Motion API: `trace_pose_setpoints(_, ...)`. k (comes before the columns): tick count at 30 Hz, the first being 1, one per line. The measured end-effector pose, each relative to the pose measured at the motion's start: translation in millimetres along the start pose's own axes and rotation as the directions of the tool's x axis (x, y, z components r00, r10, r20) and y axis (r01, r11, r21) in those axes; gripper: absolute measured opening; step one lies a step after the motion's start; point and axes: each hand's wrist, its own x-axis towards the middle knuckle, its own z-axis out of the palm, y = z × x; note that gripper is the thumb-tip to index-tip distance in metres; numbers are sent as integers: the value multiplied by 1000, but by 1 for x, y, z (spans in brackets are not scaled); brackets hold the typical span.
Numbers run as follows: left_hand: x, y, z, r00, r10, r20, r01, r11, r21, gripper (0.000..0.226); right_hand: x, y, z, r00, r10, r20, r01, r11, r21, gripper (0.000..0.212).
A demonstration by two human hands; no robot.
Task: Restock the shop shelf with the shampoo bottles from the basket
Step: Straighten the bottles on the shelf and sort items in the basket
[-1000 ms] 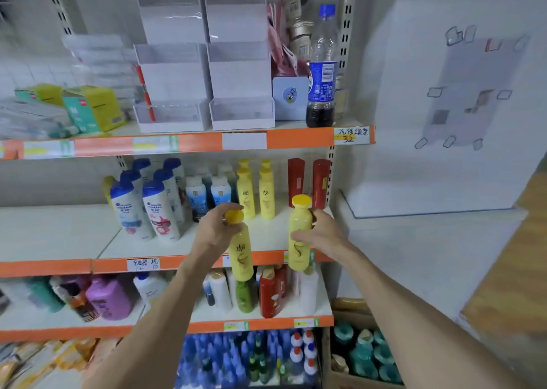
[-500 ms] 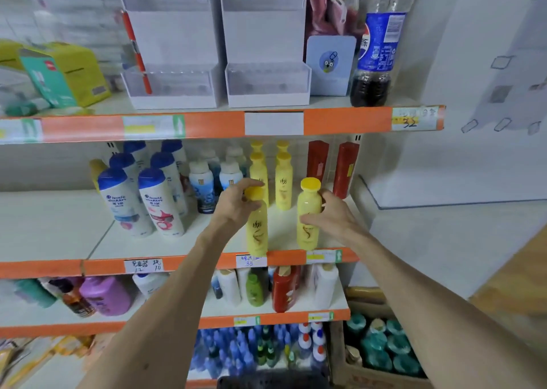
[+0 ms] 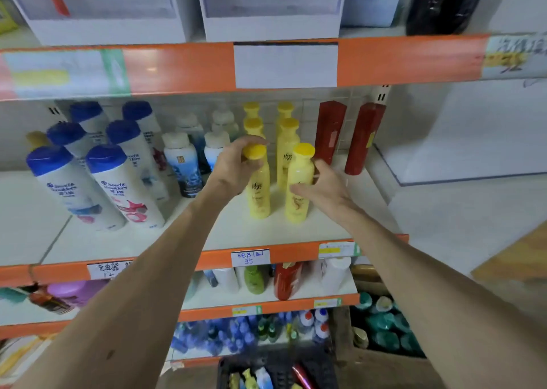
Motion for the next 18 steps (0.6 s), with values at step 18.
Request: trace_pose_setpoints(18,18,-16,8,997,-66,42,69,995,-75,28,30,11,13,999,-38,-12,38,999,-10,43)
